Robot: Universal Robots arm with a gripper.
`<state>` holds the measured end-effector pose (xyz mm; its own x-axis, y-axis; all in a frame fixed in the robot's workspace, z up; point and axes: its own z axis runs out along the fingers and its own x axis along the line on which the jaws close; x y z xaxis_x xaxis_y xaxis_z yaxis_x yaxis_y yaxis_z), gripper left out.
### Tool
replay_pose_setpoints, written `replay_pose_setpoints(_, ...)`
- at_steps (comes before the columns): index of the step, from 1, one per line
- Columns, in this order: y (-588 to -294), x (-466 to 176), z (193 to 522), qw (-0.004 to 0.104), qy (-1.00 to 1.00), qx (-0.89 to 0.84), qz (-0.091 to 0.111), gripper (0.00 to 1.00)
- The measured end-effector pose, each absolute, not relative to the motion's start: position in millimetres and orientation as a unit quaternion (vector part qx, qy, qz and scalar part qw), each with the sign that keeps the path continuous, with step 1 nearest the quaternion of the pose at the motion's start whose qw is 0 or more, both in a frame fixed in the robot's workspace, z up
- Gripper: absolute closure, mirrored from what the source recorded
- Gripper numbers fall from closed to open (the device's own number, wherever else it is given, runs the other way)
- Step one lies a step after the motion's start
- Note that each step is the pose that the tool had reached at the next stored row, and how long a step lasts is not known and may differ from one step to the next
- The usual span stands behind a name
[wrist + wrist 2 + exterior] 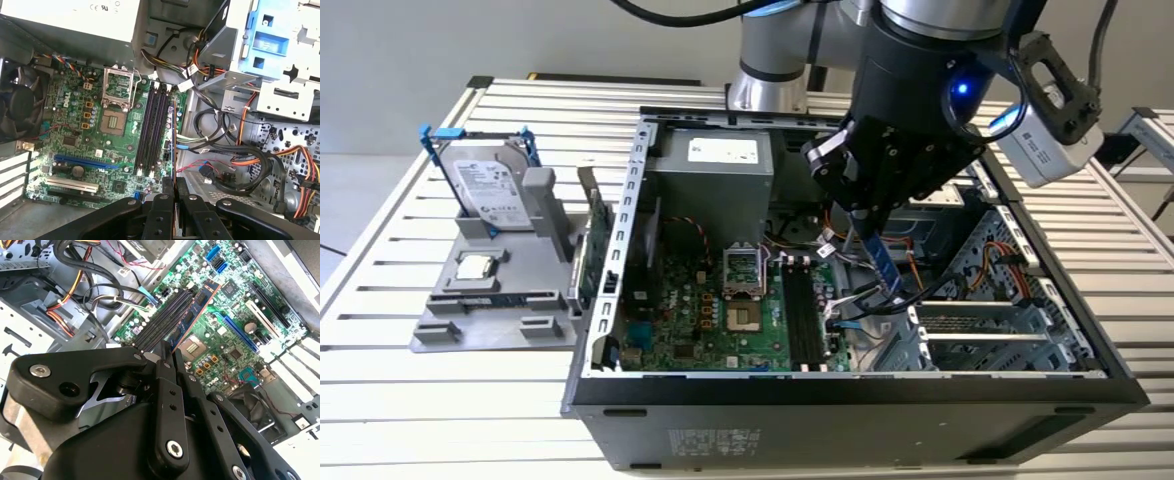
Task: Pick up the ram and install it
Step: 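Insert the ram into the slot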
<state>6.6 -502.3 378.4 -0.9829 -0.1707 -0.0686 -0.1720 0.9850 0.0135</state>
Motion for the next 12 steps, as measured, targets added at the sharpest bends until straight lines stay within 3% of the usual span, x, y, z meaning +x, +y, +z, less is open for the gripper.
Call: replay_pose_setpoints(12, -501.1, 6.7, 373.4, 0.032, 0.996, -0.084, 0.010, 1.00)
